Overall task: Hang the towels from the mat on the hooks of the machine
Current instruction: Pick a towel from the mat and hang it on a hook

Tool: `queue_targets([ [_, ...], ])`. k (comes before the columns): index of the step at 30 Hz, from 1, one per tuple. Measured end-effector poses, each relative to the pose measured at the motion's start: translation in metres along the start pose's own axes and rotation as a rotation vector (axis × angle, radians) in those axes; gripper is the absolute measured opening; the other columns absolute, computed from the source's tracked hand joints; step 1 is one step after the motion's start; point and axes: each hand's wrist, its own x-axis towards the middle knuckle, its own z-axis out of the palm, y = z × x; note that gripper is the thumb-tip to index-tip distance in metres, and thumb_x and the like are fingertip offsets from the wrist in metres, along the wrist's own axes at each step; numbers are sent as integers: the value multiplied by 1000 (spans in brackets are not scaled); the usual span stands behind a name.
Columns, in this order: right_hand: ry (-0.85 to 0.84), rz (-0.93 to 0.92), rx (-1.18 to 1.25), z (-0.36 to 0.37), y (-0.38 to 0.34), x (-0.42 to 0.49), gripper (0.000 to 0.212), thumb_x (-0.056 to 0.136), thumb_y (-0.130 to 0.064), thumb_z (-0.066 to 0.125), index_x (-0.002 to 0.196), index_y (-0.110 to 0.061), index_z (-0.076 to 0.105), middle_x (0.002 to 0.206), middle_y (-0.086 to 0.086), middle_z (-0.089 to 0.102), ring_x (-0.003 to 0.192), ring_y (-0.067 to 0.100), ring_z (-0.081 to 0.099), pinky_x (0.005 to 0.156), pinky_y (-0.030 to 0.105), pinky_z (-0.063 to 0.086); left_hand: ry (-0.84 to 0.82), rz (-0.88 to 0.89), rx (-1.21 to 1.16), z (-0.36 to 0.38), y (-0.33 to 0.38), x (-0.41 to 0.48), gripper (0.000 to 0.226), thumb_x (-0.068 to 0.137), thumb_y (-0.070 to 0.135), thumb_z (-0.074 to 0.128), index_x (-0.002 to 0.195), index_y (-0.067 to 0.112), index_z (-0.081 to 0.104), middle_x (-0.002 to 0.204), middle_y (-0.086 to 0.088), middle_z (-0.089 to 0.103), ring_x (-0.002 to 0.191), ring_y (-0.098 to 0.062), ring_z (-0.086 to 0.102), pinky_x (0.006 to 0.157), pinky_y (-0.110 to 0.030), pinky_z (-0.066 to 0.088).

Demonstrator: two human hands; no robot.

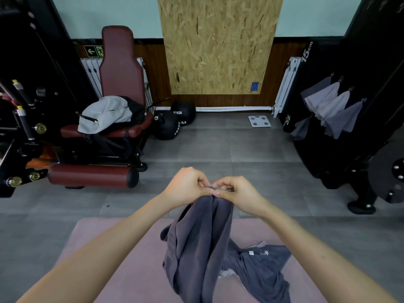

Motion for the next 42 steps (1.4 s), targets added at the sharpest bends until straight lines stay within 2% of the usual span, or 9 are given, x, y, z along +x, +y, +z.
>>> queue_targets([
  [5,-35,-45,-50,5,-10,-1,27,81,-8,70,72,-31,57,49,-14,46,50,2,40,55,16,32,40,-29,-86,-5,0,-8,16,72,27,80,73,12,74,66,-2,70,62,-20,67,60,-25,50],
  [12,177,-136,-166,-20,-31,-4,9,83,-13,67,80,-21,65,70,-8,64,67,6,56,66,12,39,-115,-18,-255,-13,-25,-25,12,72,22,79,71,23,68,70,10,66,68,-1,57,73,-24,46],
  [17,291,-156,-249,-50,-39,-6,21,83,-14,66,74,-32,60,61,-18,59,62,-4,53,66,15,38,-88,35,-78,-12,-33,-22,18,74,24,78,90,20,73,87,14,70,83,5,60,76,-5,39],
  [20,330,-139,-268,-65,-41,-9,26,83,-16,66,71,-37,59,64,-18,63,65,0,56,69,19,42,1,66,32,-11,-35,-14,17,77,16,71,94,17,70,87,13,66,79,1,59,70,-12,40],
  [23,390,-120,-231,-73,-39,-12,20,83,-13,66,74,-30,63,71,-3,68,70,15,61,72,29,46,135,103,28,-8,-34,-5,18,78,11,66,95,16,62,86,12,63,81,-7,59,71,-14,42],
  [26,450,-81,-137,-85,-35,-16,22,84,-11,65,72,-29,63,63,1,62,56,6,48,57,14,39,254,26,-153,-9,-34,-2,18,78,15,73,85,21,58,82,13,63,76,-3,61,72,-9,45],
  [35,419,13,-86,-99,-16,-24,6,83,-10,68,79,-14,68,67,14,66,60,10,49,59,25,38,127,28,-188,-21,-28,5,16,93,15,54,78,20,51,70,10,54,63,3,51,65,-11,39],
  [38,384,108,-164,-94,1,-23,10,81,-8,70,82,-17,67,50,-7,58,46,-2,48,51,10,34,216,-9,-147,-28,-24,10,11,94,15,50,84,11,50,63,4,50,56,-7,44,58,-17,35],
  [42,422,225,-192,-81,22,-29,14,80,-13,71,84,-27,70,43,-14,55,45,0,48,57,19,37,345,-49,-66,-39,-19,15,6,88,12,58,84,15,54,62,-3,59,55,-10,50,58,-22,38],
])
